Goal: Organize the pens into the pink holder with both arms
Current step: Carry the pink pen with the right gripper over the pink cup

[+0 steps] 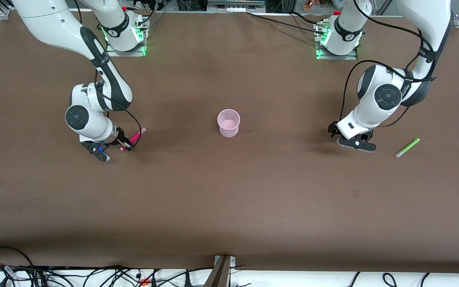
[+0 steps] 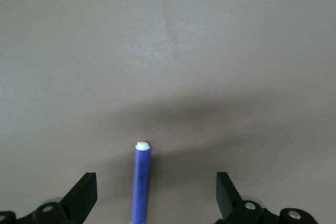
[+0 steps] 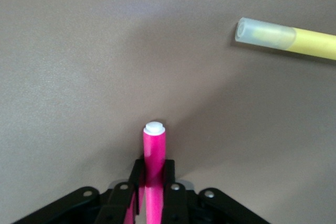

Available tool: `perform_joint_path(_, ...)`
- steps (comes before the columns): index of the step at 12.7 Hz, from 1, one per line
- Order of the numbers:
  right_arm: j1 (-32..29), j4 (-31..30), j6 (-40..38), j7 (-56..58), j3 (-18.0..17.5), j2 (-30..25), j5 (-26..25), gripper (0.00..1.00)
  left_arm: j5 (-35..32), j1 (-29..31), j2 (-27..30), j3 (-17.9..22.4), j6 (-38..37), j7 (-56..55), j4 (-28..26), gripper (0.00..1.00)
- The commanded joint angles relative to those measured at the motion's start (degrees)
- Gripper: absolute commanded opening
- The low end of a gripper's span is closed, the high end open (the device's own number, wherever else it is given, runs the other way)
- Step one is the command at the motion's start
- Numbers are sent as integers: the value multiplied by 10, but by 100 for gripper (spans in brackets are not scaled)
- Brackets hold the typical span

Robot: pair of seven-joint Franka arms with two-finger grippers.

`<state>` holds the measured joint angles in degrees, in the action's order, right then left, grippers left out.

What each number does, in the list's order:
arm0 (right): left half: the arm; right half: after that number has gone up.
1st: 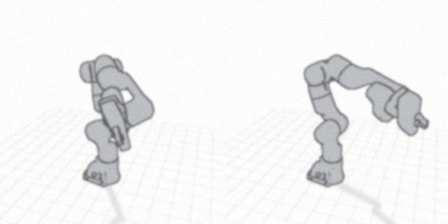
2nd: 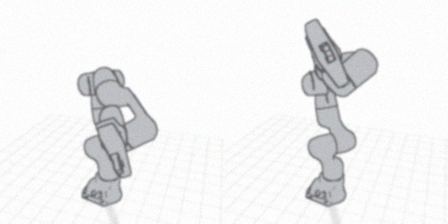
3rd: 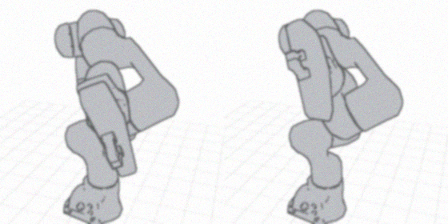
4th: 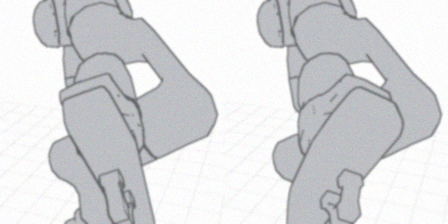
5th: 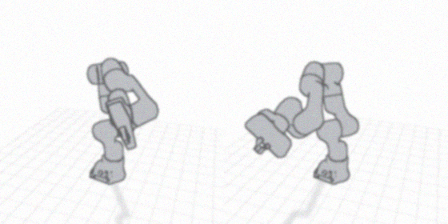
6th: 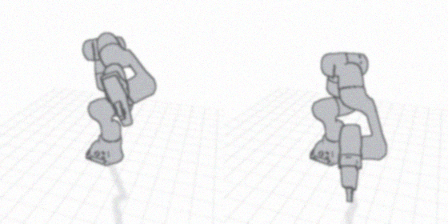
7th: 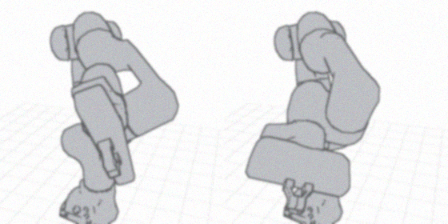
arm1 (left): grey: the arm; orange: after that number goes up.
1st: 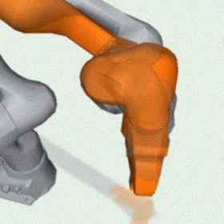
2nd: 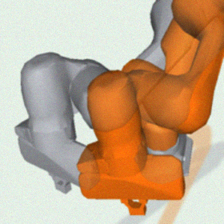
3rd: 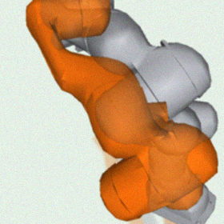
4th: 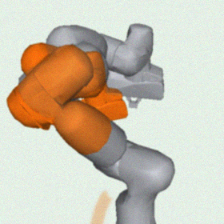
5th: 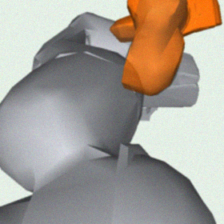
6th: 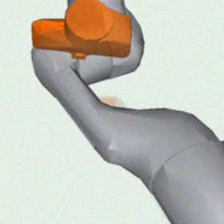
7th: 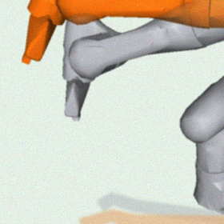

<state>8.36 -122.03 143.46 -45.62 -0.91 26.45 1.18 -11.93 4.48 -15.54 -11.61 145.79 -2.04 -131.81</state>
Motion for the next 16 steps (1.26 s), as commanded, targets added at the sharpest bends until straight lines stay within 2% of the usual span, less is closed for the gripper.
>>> perform_joint_path(1, 3, -1, 1, -14, 0, -24, 5, 0, -55, 21, -49, 0, 84, 5, -13, 100)
perform_joint_path(3, 9, 33, -70, -59, -11, -54, 5, 0, -94, 46, -73, -1, 121, 5, -13, 100)
perform_joint_path(4, 14, 66, -123, -94, -22, -67, 3, 0, -103, 49, -75, -1, 122, 5, -13, 90)
perform_joint_path(5, 30, 114, -183, -142, -26, -69, 1, 0, -104, 49, -75, -1, 122, 5, -13, 64)
perform_joint_path(7, 83, 239, -300, -245, -25, -55, -13, 0, -104, 49, -75, -2, 120, 5, -13, 22)
perform_joint_path(8, 99, 296, -332, -295, -25, -34, -26, 0, -104, 50, -73, -2, 119, 5, -14, 8)
perform_joint_path(10, 138, 377, -366, -376, -25, -3, -50, 0, -104, 50, -74, -2, 118, 5, -14, 0)
perform_joint_path(15, 221, 445, -368, -511, -22, 40, -100, 0, -104, 50, -70, -2, 112, 5, -13, 0)
perform_joint_path(16, 245, 465, -368, -542, -20, 53, -135, 0, -104, 50, -69, -3, 111, 4, -13, 0)
